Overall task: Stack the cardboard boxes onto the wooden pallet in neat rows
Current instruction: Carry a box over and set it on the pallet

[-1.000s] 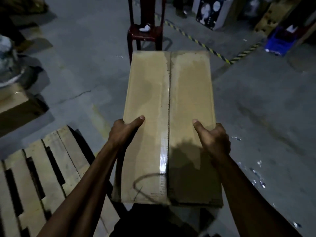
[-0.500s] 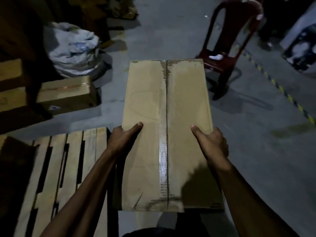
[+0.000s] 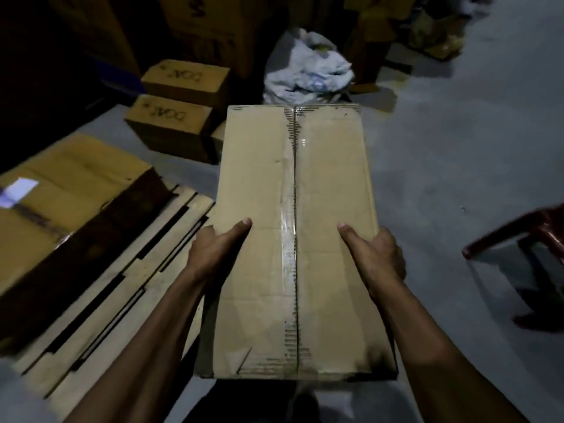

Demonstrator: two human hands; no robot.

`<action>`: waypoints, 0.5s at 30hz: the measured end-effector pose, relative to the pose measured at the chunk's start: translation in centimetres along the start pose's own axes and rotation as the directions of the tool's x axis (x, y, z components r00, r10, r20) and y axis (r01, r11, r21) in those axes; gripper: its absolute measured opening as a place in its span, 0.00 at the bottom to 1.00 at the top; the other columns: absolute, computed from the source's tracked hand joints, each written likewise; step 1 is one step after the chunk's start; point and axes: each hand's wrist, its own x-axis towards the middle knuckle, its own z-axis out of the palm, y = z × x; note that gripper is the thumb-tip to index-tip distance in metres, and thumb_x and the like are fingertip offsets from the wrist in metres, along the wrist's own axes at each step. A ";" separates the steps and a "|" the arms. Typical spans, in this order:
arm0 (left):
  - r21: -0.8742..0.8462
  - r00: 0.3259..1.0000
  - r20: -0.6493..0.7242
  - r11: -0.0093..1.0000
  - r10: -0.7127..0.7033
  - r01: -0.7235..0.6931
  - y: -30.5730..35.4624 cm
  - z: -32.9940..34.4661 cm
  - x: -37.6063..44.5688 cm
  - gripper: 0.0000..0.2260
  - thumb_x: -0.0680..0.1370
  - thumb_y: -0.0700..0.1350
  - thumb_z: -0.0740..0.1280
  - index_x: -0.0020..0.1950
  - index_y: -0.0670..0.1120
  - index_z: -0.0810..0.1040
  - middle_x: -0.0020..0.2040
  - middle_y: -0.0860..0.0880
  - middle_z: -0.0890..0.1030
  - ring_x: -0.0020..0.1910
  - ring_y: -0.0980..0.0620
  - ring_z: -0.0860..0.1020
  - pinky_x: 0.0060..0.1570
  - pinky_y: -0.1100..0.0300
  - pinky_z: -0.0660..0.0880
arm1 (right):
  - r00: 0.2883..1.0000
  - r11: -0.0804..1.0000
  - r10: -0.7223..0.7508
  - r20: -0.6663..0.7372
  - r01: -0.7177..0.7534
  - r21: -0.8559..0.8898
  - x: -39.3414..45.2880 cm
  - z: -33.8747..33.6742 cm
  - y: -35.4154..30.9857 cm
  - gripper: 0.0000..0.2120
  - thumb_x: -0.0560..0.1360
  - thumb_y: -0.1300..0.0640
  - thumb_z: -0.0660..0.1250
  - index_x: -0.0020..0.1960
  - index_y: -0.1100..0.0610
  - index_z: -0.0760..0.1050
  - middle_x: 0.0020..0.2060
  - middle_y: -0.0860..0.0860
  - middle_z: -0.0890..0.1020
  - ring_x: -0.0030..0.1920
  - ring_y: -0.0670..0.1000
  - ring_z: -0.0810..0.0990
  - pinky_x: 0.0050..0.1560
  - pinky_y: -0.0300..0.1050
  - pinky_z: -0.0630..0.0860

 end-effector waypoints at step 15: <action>-0.197 0.890 -0.360 0.955 -0.280 0.221 -0.6 -10.1 17.7 0.31 0.60 0.72 0.76 0.50 0.49 0.85 0.43 0.51 0.87 0.43 0.46 0.86 0.50 0.43 0.83 | 0.893 0.937 -0.229 0.388 0.309 -0.160 12.6 21.0 -19.5 0.39 0.65 0.24 0.63 0.63 0.52 0.73 0.54 0.55 0.80 0.51 0.60 0.78 0.55 0.56 0.77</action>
